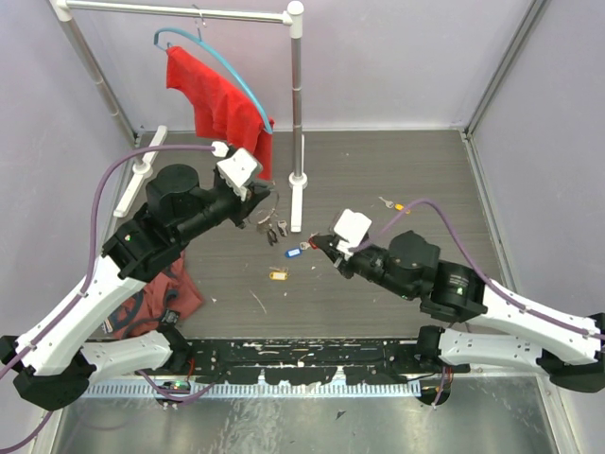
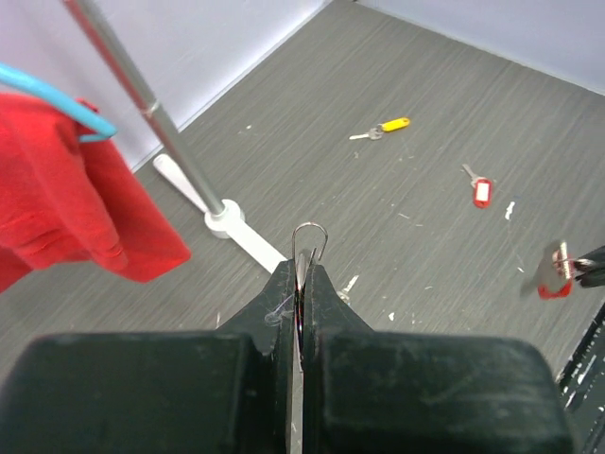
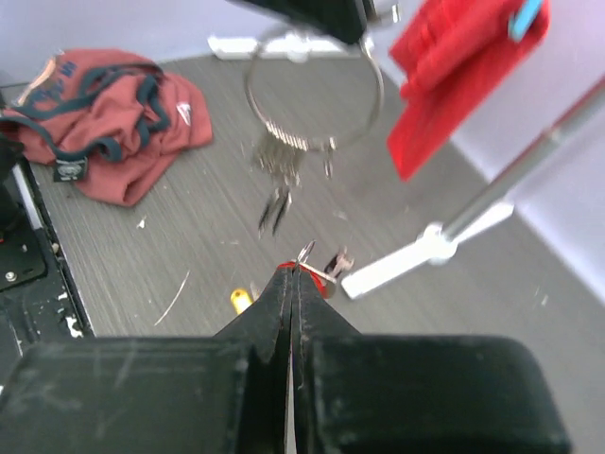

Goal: Put the keys on the keyring

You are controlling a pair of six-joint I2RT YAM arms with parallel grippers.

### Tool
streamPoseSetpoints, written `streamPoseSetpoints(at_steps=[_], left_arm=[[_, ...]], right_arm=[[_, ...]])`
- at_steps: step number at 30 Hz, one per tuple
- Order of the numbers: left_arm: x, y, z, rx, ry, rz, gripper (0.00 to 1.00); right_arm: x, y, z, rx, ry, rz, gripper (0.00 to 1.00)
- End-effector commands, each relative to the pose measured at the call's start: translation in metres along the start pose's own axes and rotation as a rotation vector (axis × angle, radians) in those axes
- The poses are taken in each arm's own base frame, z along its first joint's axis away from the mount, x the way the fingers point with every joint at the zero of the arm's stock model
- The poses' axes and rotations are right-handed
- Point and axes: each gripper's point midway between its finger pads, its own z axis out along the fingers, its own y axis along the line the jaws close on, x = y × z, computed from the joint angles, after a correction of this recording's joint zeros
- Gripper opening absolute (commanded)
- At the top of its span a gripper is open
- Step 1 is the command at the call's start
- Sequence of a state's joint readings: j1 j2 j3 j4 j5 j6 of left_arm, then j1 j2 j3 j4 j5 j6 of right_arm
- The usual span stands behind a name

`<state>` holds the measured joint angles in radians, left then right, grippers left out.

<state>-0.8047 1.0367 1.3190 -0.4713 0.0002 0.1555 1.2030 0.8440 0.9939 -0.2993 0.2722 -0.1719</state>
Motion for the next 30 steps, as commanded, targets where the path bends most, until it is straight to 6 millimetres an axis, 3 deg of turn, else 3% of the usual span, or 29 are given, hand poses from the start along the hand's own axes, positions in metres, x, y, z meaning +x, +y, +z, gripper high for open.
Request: streamPoseSetpoints(at_steps=[1, 11, 18, 25, 30], left_arm=[[-0.034, -0.018, -0.005, 0.124, -0.128, 0.049, 0.00], [-0.054, -0.049, -0.018, 0.313, -0.213, 0.111, 0.00], [-0.061, -0.056, -0.023, 0.359, -0.220, 0.112, 0.00], [-0.068, -0.049, -0.022, 0.300, -0.218, 0.078, 0.00], [-0.069, -0.046, -0.021, 0.235, -0.213, 0.096, 0.00]], right_arm=[[-0.076, 0.005, -0.017, -0.108, -0.272, -0.263, 0.01], [-0.116, 0.020, -0.015, -0.233, -0.337, -0.564, 0.01], [-0.108, 0.010, 0.002, -0.212, -0.209, -0.622, 0.01], [-0.100, -0.002, 0.005, -0.152, -0.153, -0.609, 0.01], [-0.106, -0.011, 0.005, -0.101, -0.148, -0.607, 0.01]])
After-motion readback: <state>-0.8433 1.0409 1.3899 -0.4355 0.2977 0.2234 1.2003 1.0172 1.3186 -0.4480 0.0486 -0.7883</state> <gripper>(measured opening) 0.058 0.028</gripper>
